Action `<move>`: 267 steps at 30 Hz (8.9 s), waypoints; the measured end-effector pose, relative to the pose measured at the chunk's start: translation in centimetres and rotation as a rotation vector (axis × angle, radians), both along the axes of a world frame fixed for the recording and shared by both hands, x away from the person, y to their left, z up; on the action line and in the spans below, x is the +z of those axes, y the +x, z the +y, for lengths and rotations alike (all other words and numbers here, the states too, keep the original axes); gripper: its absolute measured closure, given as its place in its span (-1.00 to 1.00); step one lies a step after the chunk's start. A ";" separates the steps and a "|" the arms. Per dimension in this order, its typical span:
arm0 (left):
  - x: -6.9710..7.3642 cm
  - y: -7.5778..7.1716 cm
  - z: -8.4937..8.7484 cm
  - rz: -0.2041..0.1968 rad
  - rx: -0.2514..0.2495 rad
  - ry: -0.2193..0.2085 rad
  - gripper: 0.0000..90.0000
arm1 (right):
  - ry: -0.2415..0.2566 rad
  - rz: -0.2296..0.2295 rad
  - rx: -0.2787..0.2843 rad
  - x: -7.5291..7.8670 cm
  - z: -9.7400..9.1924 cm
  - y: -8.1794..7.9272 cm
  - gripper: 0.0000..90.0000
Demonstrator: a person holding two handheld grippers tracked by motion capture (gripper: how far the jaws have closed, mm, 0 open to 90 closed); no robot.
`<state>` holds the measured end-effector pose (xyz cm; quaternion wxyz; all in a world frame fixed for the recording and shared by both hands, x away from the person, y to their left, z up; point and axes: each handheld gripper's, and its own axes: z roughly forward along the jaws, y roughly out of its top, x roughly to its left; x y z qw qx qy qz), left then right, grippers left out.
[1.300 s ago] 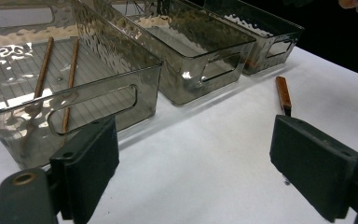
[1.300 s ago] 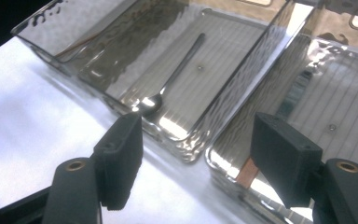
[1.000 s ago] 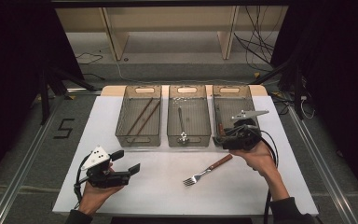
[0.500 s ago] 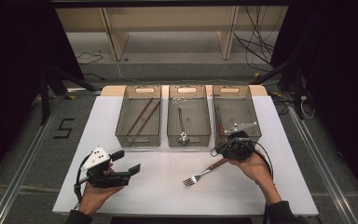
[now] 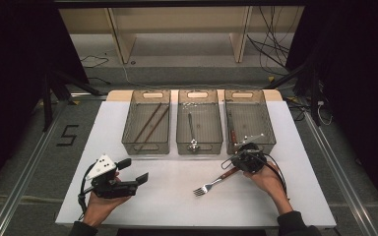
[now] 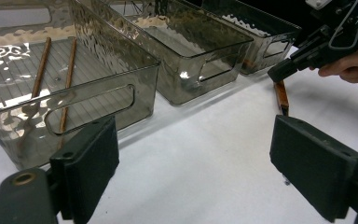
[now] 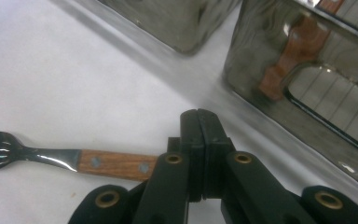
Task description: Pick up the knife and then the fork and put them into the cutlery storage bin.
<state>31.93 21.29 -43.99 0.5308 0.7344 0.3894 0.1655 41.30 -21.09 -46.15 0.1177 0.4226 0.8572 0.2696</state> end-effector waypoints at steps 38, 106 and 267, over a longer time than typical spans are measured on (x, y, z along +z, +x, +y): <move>0.0 0.0 0.0 0.002 0.001 0.003 -0.67 | -0.117 0.125 0.033 -0.1 -1.6 -3.8 1.00; 0.0 0.0 -0.1 0.005 -0.003 0.009 -0.67 | -0.405 0.223 0.461 0.7 4.6 -6.6 0.71; -0.1 0.1 -0.2 0.016 -0.007 0.001 -0.67 | 0.350 -0.162 -0.027 6.8 0.3 -0.9 -0.37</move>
